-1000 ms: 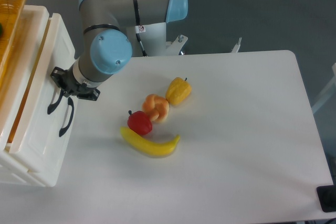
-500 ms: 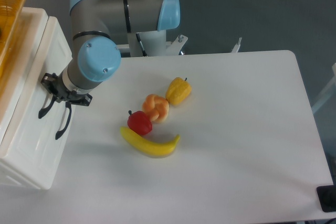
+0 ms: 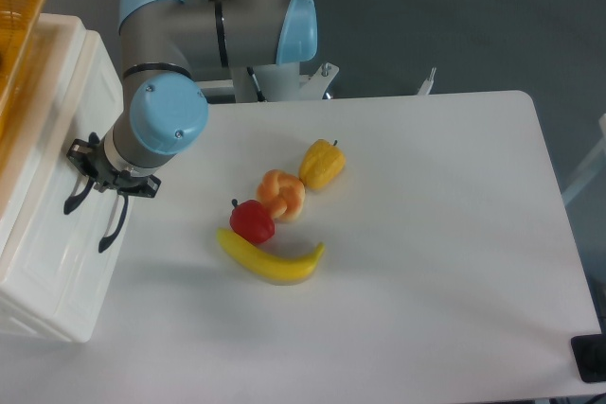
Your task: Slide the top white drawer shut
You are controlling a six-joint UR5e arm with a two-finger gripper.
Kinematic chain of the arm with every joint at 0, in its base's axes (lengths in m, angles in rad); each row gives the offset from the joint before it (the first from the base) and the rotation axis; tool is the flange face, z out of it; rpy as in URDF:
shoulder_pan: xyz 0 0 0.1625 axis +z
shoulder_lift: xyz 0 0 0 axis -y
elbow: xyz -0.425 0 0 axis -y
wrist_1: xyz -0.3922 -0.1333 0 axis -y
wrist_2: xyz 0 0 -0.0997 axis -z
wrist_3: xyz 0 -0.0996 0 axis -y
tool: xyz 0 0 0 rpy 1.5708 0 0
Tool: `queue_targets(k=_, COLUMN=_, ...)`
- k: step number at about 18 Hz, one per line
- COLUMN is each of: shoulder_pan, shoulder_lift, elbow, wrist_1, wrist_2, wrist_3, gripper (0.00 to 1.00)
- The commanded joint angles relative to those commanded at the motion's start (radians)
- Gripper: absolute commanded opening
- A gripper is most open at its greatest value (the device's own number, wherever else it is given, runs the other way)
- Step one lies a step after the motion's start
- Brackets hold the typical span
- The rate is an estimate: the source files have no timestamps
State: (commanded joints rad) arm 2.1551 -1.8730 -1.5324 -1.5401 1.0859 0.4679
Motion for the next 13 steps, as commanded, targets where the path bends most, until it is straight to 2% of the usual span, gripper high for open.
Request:
queue_targets(k=1, shoulder_pan=0.014, shoulder_lift=0.002, elbow=0.002, wrist_1=0.0, wrist_2=0.017, wrist_3=0.0, gripper=0.59)
queue_targets(k=2, shoulder_pan=0.026, shoulder_lift=0.002, elbow=0.002, wrist_1=0.0, wrist_2=0.037, wrist_3=0.0, gripper=0.9)
queue_targets(k=3, shoulder_pan=0.044, shoulder_lift=0.003, elbow=0.003, wrist_1=-0.003, wrist_2=0.06, wrist_3=-0.002, gripper=1.0)
queue_targets(k=8, shoulder_pan=0.162, shoulder_lift=0.018, elbow=0.008, wrist_1=0.008, wrist_2=0.081, wrist_3=0.0, gripper=1.0)
queue_targets(k=10, shoulder_pan=0.225, shoulder_lift=0.02, elbow=0.012, wrist_1=0.047, wrist_2=0.115, wrist_3=0.0, gripper=1.0)
queue_targets(k=13, shoulder_pan=0.285, shoulder_lift=0.017, elbow=0.015, wrist_1=0.138, wrist_2=0.215, wrist_3=0.0, gripper=1.0)
